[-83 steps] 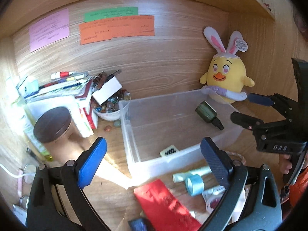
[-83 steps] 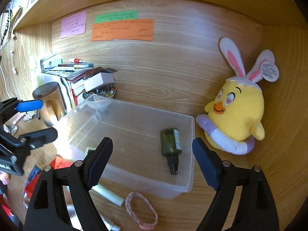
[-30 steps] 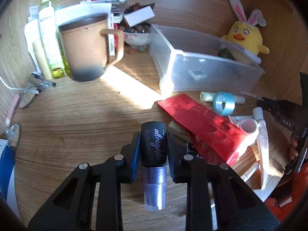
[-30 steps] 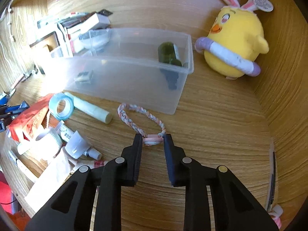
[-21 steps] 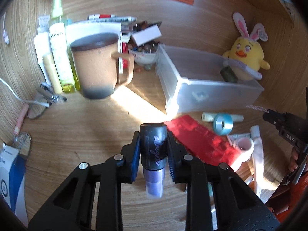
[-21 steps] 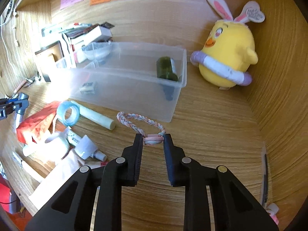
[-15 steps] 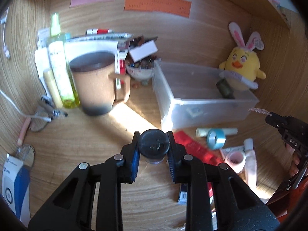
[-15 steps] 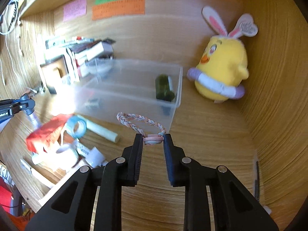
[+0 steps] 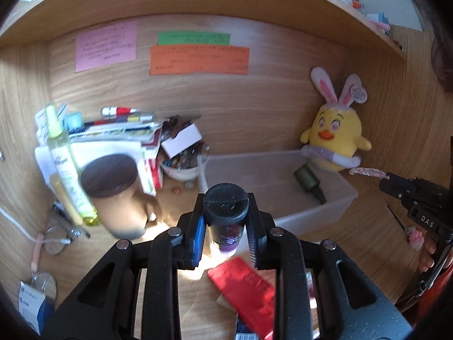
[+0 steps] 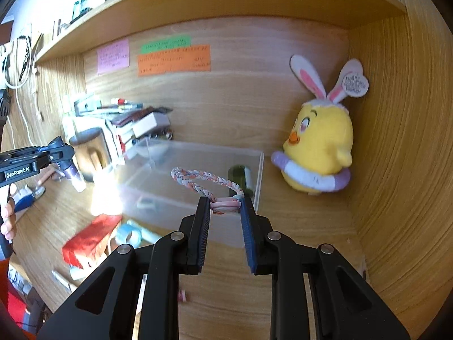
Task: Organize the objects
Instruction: 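Carry bracelet and marker into the clear box and open both grippers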
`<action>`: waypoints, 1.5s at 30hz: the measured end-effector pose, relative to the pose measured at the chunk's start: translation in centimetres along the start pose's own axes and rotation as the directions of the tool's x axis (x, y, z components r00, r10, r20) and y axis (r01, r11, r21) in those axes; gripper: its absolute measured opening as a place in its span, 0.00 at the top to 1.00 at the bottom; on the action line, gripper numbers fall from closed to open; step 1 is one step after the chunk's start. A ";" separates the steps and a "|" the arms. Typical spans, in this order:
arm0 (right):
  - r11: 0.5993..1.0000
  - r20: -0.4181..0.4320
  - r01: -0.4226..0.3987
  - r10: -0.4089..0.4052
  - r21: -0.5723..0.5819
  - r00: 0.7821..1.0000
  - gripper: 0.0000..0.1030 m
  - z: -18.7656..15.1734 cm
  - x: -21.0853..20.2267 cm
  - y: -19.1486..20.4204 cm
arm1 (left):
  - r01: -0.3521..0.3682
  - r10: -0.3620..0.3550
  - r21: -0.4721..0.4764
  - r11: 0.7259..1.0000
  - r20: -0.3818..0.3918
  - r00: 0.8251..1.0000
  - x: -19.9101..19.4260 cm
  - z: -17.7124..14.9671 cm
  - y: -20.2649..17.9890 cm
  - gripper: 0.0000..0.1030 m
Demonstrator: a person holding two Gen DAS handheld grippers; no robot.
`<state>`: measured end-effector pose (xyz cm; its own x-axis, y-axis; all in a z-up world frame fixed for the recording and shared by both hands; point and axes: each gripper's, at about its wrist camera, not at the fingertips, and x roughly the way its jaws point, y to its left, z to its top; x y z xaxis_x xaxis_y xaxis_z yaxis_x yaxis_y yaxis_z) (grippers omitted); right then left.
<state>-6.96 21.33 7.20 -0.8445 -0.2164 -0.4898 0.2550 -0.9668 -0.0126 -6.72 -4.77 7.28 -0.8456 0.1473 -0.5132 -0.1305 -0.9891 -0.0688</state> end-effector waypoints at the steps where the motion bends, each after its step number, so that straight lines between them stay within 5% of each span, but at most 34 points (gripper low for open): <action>1: 1.000 0.008 0.000 0.000 0.008 1.000 0.81 0.4 0.1 -0.1 | 0.002 -0.002 0.000 1.000 0.004 1.000 0.2 0.3 -0.1 0.75; 10: 0.999 0.018 -0.037 0.037 0.039 0.999 0.81 2.3 2.0 -0.3 | 0.041 -0.041 -0.020 0.999 -0.001 0.999 3.5 2.6 -0.3 0.75; 23: 0.996 -0.130 -0.082 0.084 0.021 0.988 0.81 2.2 9.1 2.0 | 0.017 -0.019 -0.019 1.000 -0.113 0.993 9.8 2.1 0.2 0.75; 38: 0.998 -0.210 -0.046 0.034 -0.052 0.977 0.80 1.2 13.5 3.8 | -0.006 0.016 0.062 0.998 -0.167 0.986 12.2 0.7 -1.1 0.75; 40: 0.998 -0.214 -0.041 0.030 -0.049 0.976 0.80 1.1 13.7 3.8 | 0.000 0.011 0.065 0.998 -0.171 0.985 12.2 0.6 -1.2 0.74; 45: 0.998 -0.218 -0.028 0.015 -0.057 0.976 0.78 1.1 13.5 3.7 | 0.022 -0.012 0.061 0.998 -0.160 0.987 11.2 0.7 -1.5 0.49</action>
<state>-17.89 14.69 1.50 -0.7179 -0.1963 -0.6679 0.3051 -0.9511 -0.0483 -16.40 -1.63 2.23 -0.7504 0.1558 -0.6424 -0.1806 -0.9832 -0.0275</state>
